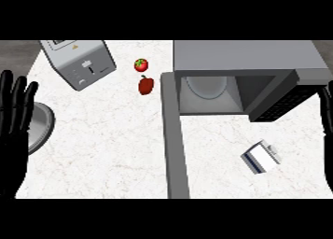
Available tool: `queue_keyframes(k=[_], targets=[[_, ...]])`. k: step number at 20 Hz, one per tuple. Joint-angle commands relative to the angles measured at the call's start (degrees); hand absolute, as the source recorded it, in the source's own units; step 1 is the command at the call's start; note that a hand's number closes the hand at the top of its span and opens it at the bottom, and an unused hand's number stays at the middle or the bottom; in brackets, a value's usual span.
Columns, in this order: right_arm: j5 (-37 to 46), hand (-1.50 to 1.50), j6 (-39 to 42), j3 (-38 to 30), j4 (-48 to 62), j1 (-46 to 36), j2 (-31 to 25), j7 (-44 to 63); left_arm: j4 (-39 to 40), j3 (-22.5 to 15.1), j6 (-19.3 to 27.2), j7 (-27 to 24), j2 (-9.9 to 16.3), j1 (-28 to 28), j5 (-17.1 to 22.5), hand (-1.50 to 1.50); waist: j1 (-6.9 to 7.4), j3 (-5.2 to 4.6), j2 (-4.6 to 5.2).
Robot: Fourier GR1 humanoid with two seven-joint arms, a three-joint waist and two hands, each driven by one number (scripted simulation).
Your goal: Pick up the milk, place it into the microwave and close the microwave
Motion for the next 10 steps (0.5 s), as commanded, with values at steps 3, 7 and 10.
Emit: queue_keyframes(k=[3, 7, 10], targets=[[-5.63, -1.50, 7.81, 0.27, -1.85, 3.67, -2.80, -1.44, 1.26, 2.84, -1.37, 3.36, 1.64, -2.01, 2.48, -1.50, 0.36, -0.20, 0.17], [-14.19, -1.50, 15.82, 8.35, -1.54, 8.04, -0.78, -2.30, 3.86, 4.39, -0.51, 7.46, -0.63, 0.21, 7.45, -1.50, 0.59, -0.09, 0.21], [-16.11, -1.50, 17.91, 10.02, -2.71, 13.17, -0.43, -3.83, 0.59, 6.06, -2.44, 7.67, 0.48, 4.65, 10.04, -1.50, 0.82, -0.17, 0.03]])
